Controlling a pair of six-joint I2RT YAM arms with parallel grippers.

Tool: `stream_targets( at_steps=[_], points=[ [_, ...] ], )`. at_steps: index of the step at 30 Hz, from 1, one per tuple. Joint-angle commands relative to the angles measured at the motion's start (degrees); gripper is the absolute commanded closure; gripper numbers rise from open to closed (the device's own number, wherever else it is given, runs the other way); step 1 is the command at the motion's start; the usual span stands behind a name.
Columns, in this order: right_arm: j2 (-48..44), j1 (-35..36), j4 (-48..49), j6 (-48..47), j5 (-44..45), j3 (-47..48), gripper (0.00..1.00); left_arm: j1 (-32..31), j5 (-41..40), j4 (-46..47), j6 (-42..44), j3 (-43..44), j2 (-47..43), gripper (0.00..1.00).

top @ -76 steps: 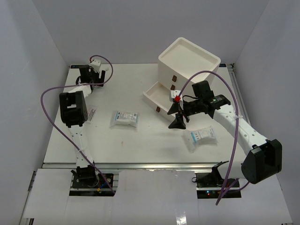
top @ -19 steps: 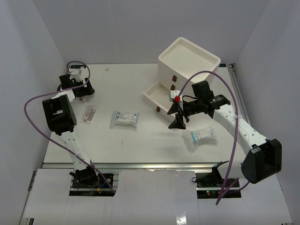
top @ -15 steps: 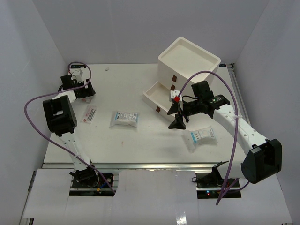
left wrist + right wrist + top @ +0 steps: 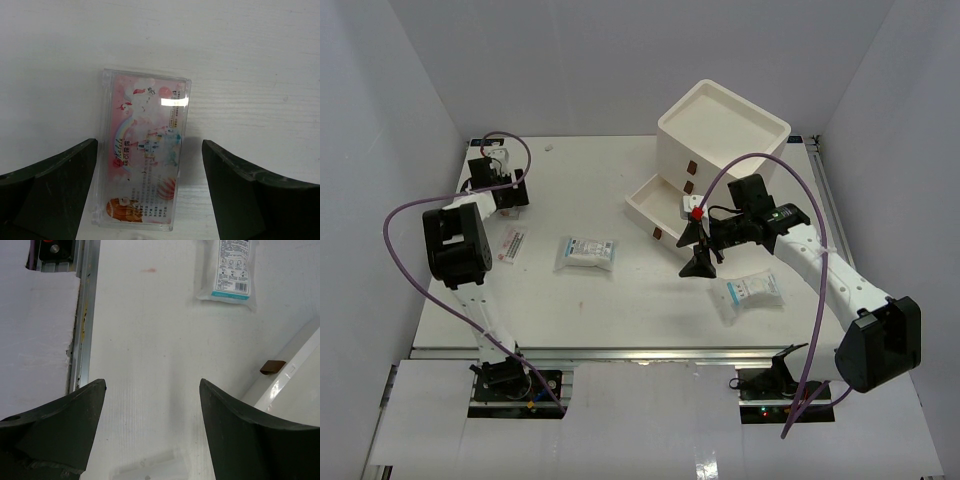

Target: Organize the makeup

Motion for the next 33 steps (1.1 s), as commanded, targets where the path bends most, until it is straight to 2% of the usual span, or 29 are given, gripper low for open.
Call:
stream_targets(
  at_steps=[1,6,8,10,13,17,21,27,33],
  points=[
    [-1.7,0.3,1.1,0.2,-1.6,0.0,0.18,-2.0,-8.5,-5.0,-0.4,-2.1,-0.3,0.13],
    [-2.0,0.3,1.2,0.4,-1.5,-0.2,0.18,-3.3,-11.0,-5.2,-0.3,-2.0,-0.2,0.36],
    [-2.2,0.3,1.3,0.4,-1.4,-0.2,0.18,-3.5,-11.2,-5.2,-1.0,-1.8,-0.4,0.52],
    [-2.4,0.3,1.3,0.5,-1.3,-0.2,0.18,-3.6,-10.3,-5.5,-1.8,-1.6,-1.2,0.61],
    [-2.5,0.3,1.6,0.8,-1.0,-0.3,0.18,-3.6,-3.1,-5.3,-4.8,-1.0,-3.5,0.74],
    [-2.8,0.2,2.2,1.4,-0.3,-0.6,0.18,-4.0,7.8,-2.9,-11.7,-0.8,-8.6,0.86],
    [-3.2,0.0,3.3,2.3,0.7,-0.9,0.18,-5.8,15.7,2.7,-20.3,-3.8,-15.1,0.89],
    [-3.9,-1.0,5.9,4.8,4.6,-1.7,0.18,-10.8,28.1,16.1,-39.5,-13.2,-21.4,0.90],
    [-5.7,-3.1,8.2,6.7,5.8,-2.6,0.18,-22.1,27.6,26.8,-52.7,-17.4,-22.9,0.87]
  ],
)
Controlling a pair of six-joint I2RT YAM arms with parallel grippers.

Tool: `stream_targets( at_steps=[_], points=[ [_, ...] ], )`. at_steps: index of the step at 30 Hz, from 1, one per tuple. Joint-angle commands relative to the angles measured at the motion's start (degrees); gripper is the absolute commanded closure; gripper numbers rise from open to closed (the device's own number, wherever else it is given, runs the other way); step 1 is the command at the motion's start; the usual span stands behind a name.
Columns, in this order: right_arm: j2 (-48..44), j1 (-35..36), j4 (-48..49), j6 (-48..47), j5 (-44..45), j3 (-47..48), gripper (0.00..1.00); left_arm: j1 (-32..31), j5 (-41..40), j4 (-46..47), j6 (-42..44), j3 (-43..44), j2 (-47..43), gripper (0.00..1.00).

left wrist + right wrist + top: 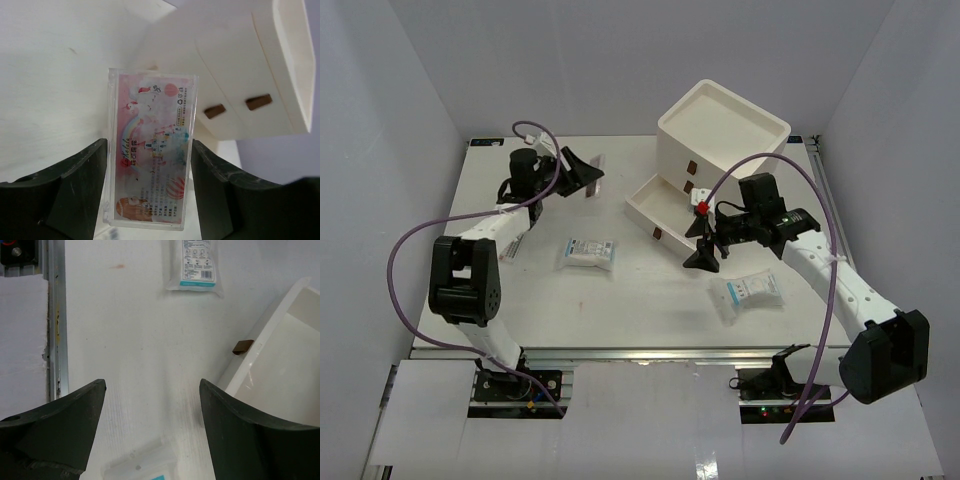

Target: Organize the makeup

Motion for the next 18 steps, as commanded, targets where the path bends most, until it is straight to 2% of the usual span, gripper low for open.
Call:
stream_targets(
  at_steps=[1,7,18],
  points=[
    [-2.9,-1.9,3.9,2.3,1.1,-0.8,0.18,-8.2,2.7,10.2,-13.5,-2.7,-1.1,0.86],
    [-5.0,-4.8,5.3,3.6,0.4,-1.7,0.18,-17.4,-2.4,12.9,-15.6,0.5,3.3,0.74],
    [-6.1,-6.6,6.6,4.7,-0.6,-2.8,0.18,-23.5,-9.8,13.0,-17.7,11.4,15.4,0.50]
  ],
)
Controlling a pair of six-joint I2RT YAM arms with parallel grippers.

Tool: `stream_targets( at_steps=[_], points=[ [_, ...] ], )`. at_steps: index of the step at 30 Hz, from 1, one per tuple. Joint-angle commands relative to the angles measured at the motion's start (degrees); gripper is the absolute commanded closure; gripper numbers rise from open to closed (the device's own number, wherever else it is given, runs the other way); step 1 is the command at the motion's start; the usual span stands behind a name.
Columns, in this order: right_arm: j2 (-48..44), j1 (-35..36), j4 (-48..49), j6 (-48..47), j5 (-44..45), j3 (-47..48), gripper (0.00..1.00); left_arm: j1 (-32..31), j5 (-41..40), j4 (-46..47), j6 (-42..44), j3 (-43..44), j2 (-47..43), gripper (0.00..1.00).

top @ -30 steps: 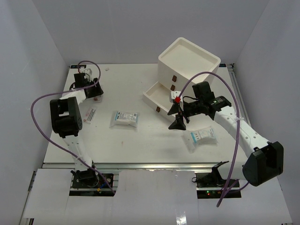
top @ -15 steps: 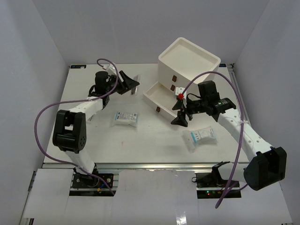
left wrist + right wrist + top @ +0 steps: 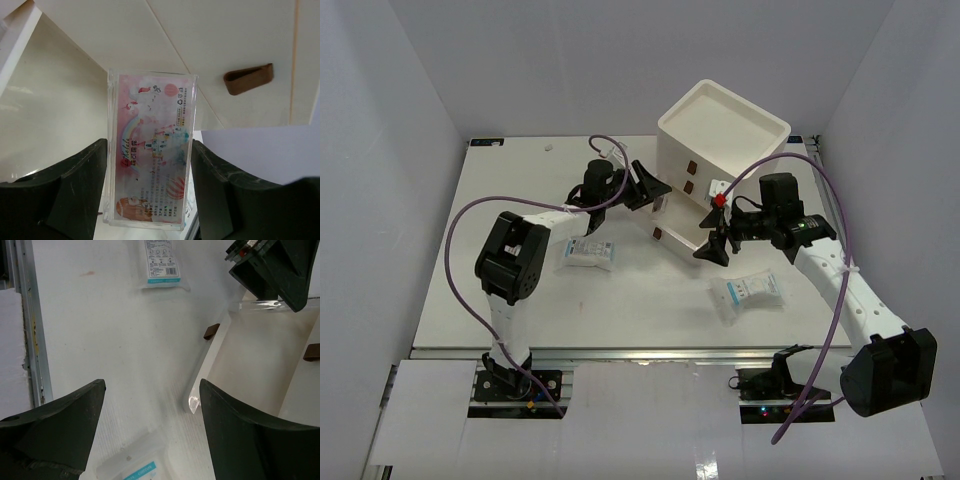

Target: Organize the makeup

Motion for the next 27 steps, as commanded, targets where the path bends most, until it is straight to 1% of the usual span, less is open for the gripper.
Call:
stream_targets(
  at_steps=[1,3,7,8,13,15,17,27],
  points=[
    [-1.5,-0.4,2.2,0.9,-1.7,-0.4,0.18,-1.2,-5.1,0.7,-1.2,5.5,0.5,0.47],
    [-1.5,-0.4,2.4,1.0,-1.7,-0.5,0.18,-1.7,-6.1,0.3,-1.0,6.2,0.7,0.38],
    [-1.4,-0.4,2.6,1.2,-1.8,-0.6,0.17,-2.5,-7.9,0.5,-0.7,6.8,0.7,0.26],
    [-1.4,-0.4,2.6,1.2,-1.8,-0.7,0.17,-2.6,-8.1,0.7,-0.7,6.8,0.8,0.24],
    [-1.2,-0.3,2.7,1.3,-1.8,-0.8,0.17,-2.9,-7.9,1.1,-1.0,7.1,1.6,0.21],
    [-1.1,-0.3,2.7,1.3,-1.7,-0.9,0.17,-2.9,-8.0,1.3,-1.0,6.8,1.6,0.14],
    [-1.1,-0.4,2.8,1.3,-1.8,-0.9,0.17,-2.9,-7.9,1.7,-1.0,6.6,1.4,0.11],
    [-0.7,-0.3,2.8,1.0,-1.8,-1.2,0.17,-2.9,-7.4,0.5,2.2,6.9,-0.1,0.10]
  ],
)
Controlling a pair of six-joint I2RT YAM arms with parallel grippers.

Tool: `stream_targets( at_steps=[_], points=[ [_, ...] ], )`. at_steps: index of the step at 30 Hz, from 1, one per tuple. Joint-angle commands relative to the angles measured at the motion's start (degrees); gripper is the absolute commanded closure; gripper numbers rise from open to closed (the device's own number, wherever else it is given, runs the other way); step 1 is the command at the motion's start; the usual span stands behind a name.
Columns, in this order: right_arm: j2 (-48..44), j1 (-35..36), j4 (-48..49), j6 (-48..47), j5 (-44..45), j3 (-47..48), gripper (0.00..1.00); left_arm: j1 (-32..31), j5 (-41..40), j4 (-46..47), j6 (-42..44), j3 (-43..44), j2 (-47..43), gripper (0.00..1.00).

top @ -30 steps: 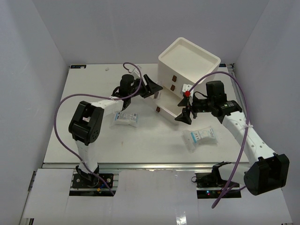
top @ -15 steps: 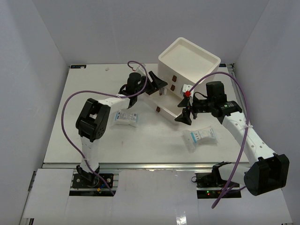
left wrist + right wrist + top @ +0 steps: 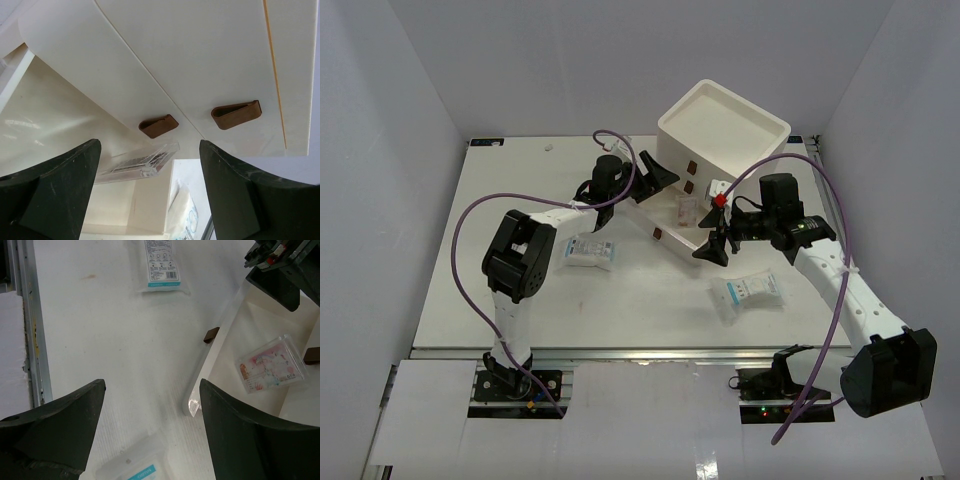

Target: Organize the makeup

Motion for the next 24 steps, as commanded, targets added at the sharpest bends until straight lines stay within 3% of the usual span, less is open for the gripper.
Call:
stream_targets(
  at_steps=[1,10,16,20,22,24],
  points=[
    [-0.6,-0.2,1.6,0.3,-1.2,-0.7,0.17,-0.3,-0.1,-0.2,3.5,1.8,-3.1,0.10],
    [-0.1,-0.3,1.7,0.1,-1.2,-1.0,0.17,0.4,-1.8,-6.6,16.3,0.3,-11.2,0.10],
    [1.2,-0.3,7.0,5.9,2.5,-2.3,0.18,2.5,-3.2,-10.1,23.2,-7.1,-22.3,0.10],
    [1.5,0.0,16.0,16.3,17.3,-4.4,0.20,4.7,-5.9,-15.3,26.9,-15.5,-34.1,0.10],
    [2.6,0.9,17.0,18.4,22.6,-3.9,0.26,5.8,-6.9,-21.5,28.1,-17.9,-38.7,0.10],
    [4.6,2.4,17.8,17.5,27.9,-3.1,0.40,7.0,-8.0,-26.0,30.9,-20.5,-43.4,0.09]
  ],
)
